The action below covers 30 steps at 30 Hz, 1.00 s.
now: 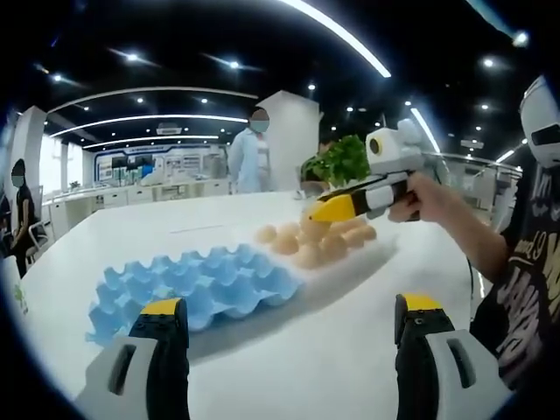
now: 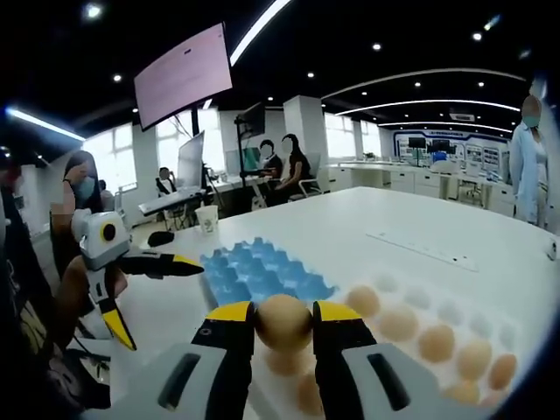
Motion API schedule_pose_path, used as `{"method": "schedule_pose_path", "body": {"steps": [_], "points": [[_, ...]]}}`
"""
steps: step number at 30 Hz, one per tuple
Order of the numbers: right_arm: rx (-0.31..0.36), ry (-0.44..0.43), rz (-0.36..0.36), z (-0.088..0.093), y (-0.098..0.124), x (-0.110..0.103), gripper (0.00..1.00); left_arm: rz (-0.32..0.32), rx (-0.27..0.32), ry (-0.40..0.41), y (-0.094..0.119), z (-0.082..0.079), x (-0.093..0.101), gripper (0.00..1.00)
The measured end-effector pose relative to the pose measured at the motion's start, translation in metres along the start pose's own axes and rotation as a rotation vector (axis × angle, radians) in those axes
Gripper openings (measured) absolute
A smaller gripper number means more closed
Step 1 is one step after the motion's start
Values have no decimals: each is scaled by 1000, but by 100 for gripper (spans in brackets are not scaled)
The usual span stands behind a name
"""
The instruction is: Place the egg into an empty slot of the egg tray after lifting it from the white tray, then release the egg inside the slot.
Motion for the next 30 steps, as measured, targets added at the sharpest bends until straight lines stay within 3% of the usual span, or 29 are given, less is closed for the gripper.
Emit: {"method": "schedule_pose_path", "body": {"steps": [15,30], "points": [[-9,20,-55,-1,-21,-22,27,-12,-8,11,4,2,-6,100],[-44,39,-110,9,-41,-40,27,-7,-20,28,5,6,-12,100]]}}
Point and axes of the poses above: the point that each gripper's makers call its tool centre point, and the gripper's own axes: y roughly backward along the fingers, x roughly to its right, z roughly out of its underside, the point moved 3 cm from there along y, roughly backward along the fingers, and after that the axes turned 8 degrees about y, right-handed, at the moved point
